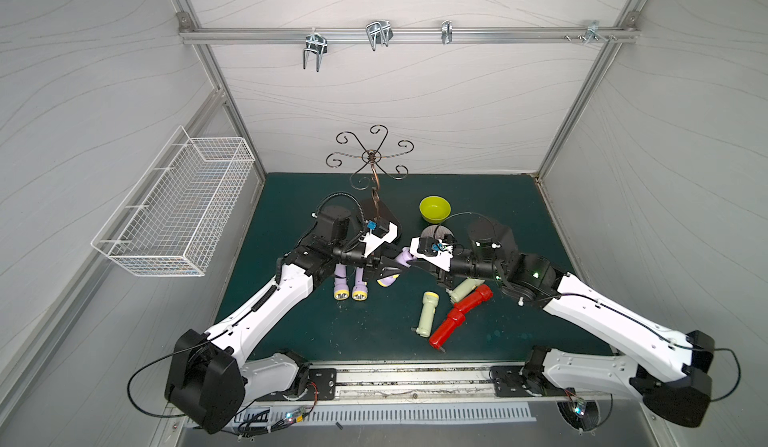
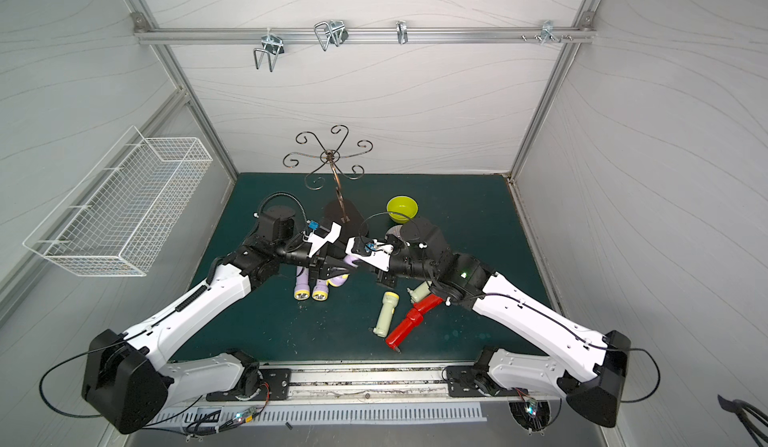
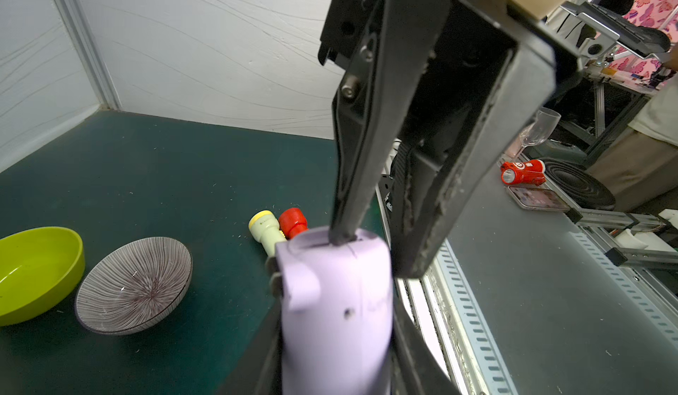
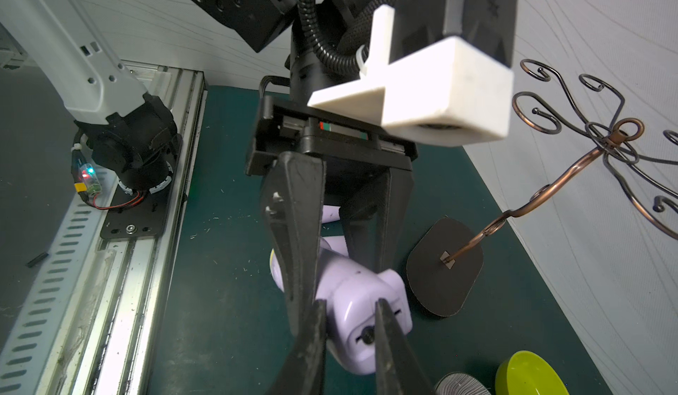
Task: Close the plug at the bottom of the flashlight
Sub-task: Close the plug of the flashlight.
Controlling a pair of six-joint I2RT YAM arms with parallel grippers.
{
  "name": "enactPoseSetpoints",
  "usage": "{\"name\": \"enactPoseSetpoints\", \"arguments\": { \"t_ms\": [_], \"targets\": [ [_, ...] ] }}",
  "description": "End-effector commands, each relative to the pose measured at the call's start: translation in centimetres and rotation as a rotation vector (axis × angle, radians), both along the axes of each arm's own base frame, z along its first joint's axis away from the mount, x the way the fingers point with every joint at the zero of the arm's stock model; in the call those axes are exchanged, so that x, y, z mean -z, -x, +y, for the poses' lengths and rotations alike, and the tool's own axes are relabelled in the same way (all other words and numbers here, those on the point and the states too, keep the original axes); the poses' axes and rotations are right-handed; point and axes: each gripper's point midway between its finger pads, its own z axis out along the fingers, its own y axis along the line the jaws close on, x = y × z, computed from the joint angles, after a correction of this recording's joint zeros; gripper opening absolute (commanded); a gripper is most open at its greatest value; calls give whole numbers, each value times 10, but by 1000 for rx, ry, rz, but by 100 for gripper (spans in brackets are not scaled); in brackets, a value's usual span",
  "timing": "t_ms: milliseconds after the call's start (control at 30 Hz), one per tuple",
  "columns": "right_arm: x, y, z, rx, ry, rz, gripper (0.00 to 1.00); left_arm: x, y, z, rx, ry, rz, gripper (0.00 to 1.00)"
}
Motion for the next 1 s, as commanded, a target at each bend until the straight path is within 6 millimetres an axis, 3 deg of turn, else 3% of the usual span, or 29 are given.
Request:
{"name": "enactPoseSetpoints", "arguments": {
  "t_ms": [0,333,633,967],
  "targets": [
    [0,4,1,-8,14,6,16,-41,2,-4,54,87,-123,0],
    [-3,7,-2,1,13,38,2,-42,-6,-5,52,91,-90,0],
    [-4,7,-7,19,-9,33,0,-44,-8,-6,50,96,-76,0],
    [-27,8,-24,32,-69,-2,2,-41,-5,-7,69,99,-62,0]
  ]
}}
